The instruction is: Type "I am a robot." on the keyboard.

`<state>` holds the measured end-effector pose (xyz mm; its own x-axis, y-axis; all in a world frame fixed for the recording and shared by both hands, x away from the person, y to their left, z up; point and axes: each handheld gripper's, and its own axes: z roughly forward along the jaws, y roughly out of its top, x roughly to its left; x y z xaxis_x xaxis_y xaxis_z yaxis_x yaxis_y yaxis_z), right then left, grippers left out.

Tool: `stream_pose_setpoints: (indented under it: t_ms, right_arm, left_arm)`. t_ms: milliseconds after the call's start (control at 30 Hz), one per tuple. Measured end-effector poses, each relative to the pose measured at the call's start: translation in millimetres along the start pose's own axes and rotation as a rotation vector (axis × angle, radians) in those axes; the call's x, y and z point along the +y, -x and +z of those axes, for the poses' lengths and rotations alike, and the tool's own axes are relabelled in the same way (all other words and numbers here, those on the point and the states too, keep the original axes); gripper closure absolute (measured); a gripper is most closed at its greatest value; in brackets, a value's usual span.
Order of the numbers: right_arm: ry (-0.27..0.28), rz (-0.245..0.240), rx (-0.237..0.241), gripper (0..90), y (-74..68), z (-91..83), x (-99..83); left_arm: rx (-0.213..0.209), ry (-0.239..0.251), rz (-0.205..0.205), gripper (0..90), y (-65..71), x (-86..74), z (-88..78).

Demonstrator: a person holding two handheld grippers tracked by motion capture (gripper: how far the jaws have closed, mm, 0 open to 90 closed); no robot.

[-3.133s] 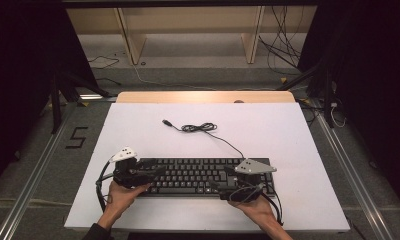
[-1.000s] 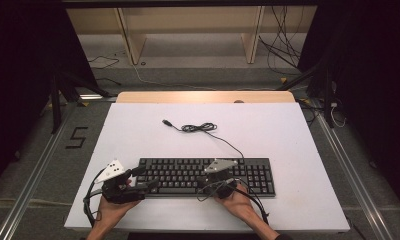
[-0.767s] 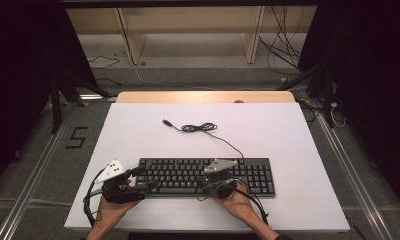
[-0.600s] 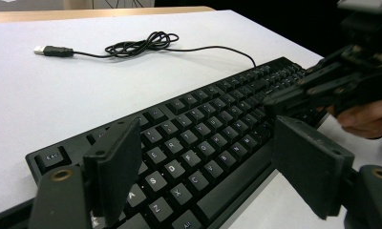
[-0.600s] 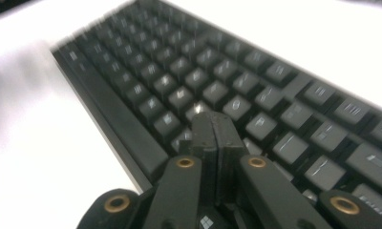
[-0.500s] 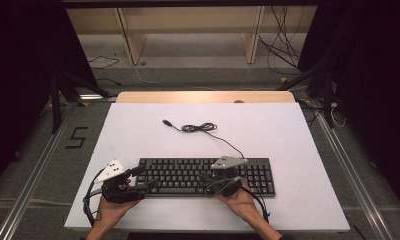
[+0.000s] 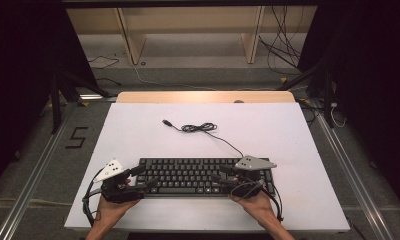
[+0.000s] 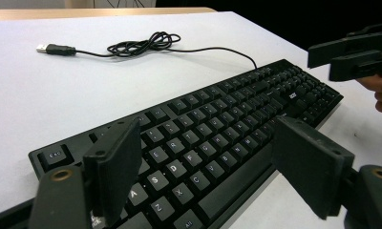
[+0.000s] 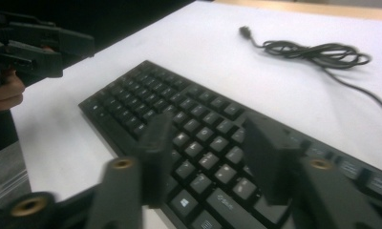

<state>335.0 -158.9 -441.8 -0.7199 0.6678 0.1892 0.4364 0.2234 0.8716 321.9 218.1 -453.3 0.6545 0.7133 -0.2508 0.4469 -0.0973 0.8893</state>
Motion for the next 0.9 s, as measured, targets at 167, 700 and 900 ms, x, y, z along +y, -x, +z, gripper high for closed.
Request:
stream_pose_setpoints:
  t_ms: [167,700,900]
  right_arm:
    - [0.053,-0.006,-0.014,41.2,1.7,-14.5,-3.9]
    - [0.117,0.026,-0.085,30.3,7.7,-56.0,-23.2]
    - [0.122,0.032,-0.099,28.7,9.9,-62.5,-27.9]
  left_arm:
    - [-0.006,0.000,-0.008,25.1,-0.4,0.2,-0.4]
    - [-0.017,-0.005,0.000,24.8,2.7,0.1,-1.0]
    - [-0.021,-0.011,0.003,24.8,3.9,-0.1,0.1]
